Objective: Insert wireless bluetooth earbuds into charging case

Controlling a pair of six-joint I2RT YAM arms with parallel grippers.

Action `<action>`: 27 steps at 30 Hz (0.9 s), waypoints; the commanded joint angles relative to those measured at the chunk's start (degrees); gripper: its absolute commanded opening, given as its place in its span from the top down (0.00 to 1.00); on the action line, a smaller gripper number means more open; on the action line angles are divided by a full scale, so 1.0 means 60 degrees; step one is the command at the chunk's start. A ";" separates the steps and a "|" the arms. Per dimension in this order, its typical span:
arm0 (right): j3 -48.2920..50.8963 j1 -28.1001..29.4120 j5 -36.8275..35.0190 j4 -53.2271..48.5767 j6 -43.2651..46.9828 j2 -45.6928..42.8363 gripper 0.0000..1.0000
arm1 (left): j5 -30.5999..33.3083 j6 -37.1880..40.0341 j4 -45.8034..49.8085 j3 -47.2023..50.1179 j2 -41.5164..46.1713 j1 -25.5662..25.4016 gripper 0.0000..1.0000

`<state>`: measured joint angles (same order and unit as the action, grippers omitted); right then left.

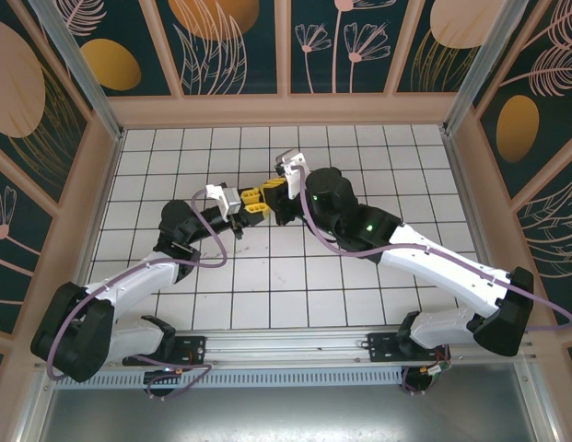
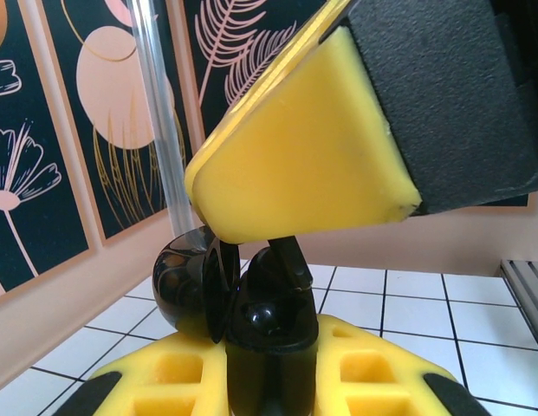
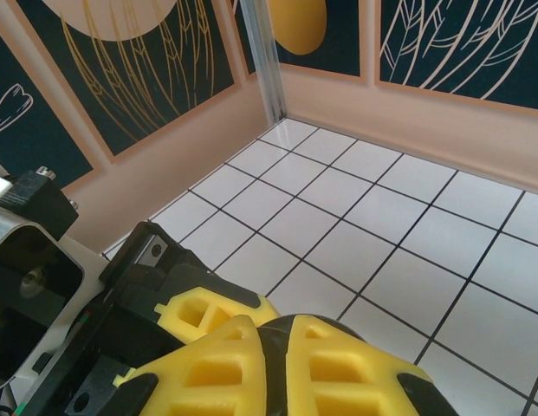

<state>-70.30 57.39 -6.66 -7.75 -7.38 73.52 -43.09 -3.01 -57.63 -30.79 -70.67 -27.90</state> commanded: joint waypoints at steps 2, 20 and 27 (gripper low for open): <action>-0.0035 0.0052 -0.0314 0.0363 0.0037 -0.0058 0.90 | -0.0185 0.0014 -0.0239 -0.0236 0.0213 -0.0067 1.00; 0.0304 0.0003 -0.0268 0.0369 0.0118 0.0316 0.92 | -0.0161 -0.0274 -0.0608 -0.0304 0.0403 -0.0067 1.00; 0.0739 0.0030 -0.0483 0.0440 0.0058 0.0077 0.93 | 0.0080 -0.0538 -0.0938 -0.0325 0.0487 -0.0067 1.00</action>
<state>-68.36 57.39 -8.60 -2.72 -7.35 74.39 -43.24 -5.02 -56.73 -30.79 -69.80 -27.90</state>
